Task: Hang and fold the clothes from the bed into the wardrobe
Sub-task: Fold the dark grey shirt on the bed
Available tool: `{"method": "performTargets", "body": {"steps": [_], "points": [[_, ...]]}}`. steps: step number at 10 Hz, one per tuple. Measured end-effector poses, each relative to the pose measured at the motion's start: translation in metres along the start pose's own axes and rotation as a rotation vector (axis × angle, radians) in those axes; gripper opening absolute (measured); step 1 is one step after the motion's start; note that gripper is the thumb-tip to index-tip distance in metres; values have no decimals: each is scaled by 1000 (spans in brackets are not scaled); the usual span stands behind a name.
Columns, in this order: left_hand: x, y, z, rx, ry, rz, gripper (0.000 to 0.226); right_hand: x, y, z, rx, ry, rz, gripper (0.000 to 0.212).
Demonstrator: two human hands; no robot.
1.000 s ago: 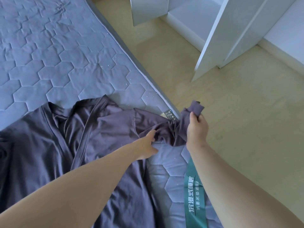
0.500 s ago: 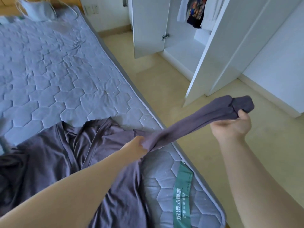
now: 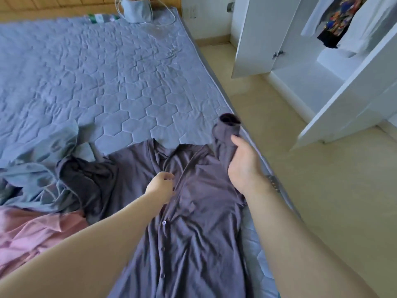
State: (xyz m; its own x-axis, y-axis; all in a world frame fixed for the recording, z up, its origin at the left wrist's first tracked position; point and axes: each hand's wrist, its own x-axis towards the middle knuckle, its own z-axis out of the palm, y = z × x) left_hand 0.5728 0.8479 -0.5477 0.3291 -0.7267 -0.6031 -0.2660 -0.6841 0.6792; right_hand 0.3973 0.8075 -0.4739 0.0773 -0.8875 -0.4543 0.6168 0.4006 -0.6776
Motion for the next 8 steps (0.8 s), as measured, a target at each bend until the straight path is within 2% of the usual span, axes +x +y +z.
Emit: {"method": "performTargets", "body": {"steps": [1, 2, 4, 5, 6, 7, 8], "points": [[2, -43, -57, 174, 59, -60, 33, 9, 63, 30, -274, -84, 211, 38], [9, -68, -93, 159, 98, -99, 34, 11, 94, 39, -311, 8, 243, 32], [36, -114, -152, 67, 216, -166, 34, 16, 155, 61, -749, 139, 332, 33], [42, -125, -170, -6, 320, -173, 30, 30, 192, 65, -1022, 104, 215, 31], [59, -131, -194, -66, 474, -149, 17, 49, 226, 65, -1437, -76, 160, 40], [76, -134, -205, -119, 500, -145, 28, 59, 243, 64, -1687, -130, 196, 50], [92, -138, -213, -127, 483, -141, 34, 68, 253, 66, -1860, -110, 268, 47]]}}
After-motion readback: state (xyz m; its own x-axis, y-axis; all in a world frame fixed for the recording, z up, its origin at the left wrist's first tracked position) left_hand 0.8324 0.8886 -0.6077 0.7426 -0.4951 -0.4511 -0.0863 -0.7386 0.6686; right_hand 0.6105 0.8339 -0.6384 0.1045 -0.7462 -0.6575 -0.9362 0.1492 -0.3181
